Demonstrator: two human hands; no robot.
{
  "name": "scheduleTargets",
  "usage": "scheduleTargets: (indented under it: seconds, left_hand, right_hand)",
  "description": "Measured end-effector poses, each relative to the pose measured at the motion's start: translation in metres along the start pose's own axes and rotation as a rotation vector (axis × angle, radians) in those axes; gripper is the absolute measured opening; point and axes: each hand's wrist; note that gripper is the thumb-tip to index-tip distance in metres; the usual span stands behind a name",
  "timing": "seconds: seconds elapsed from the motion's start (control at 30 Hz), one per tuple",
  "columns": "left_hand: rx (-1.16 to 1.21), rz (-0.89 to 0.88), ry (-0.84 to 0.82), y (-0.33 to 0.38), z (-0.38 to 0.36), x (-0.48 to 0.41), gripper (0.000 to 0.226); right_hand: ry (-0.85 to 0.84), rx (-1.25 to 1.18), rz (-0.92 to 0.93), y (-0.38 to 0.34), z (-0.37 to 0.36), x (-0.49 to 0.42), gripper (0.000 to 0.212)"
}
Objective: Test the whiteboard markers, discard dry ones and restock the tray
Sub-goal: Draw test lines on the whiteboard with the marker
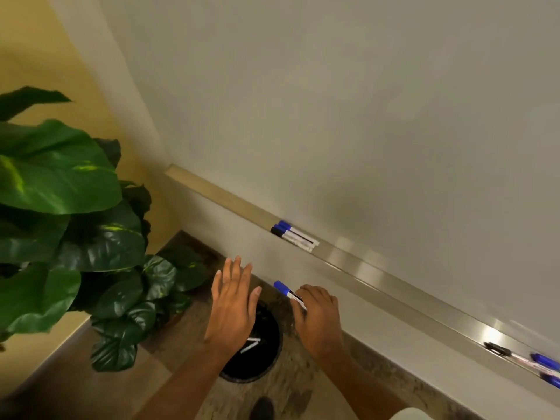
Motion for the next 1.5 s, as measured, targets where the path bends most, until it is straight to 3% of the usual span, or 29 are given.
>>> scheduleTargets:
  seconds: [0.17, 0.7, 0.9, 1.2, 1.5]
  left_hand:
    - [-0.035, 0.073, -0.039, -0.033, -0.023, 0.008, 0.06]
    - [0.024, 0.19, -0.038, -0.107, -0.069, 0.025, 0.061]
    - [0.034, 0.202, -0.04, -0.12, -0.072, 0.023, 0.063]
    - [0.014, 0.211, -0.036, -0.111, -0.071, 0.016, 0.057]
    - [0.024, 0.174, -0.008, -0.057, -0.065, -0.002, 0.061]
  right_hand:
    - [-0.117, 0.02, 0.0, -0.004, -0.052, 0.007, 0.016]
    - [-0.268, 0.146, 0.085, -0.027, -0.156, 0.006, 0.029]
    - [-0.279, 0.097, 0.001, -0.039, -0.183, -0.003, 0.035]
    - [-0.178, -0.011, -0.084, -0.013, -0.161, 0.009, 0.039]
    - [-0.052, -0.031, -0.054, 0.006, -0.103, 0.02, 0.044]
Point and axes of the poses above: each hand's wrist, its own x-axis away from the middle knuckle, its own z-axis out of the back of the hand, y = z × x, and after that the axes turned 6 degrees about x, right-handed
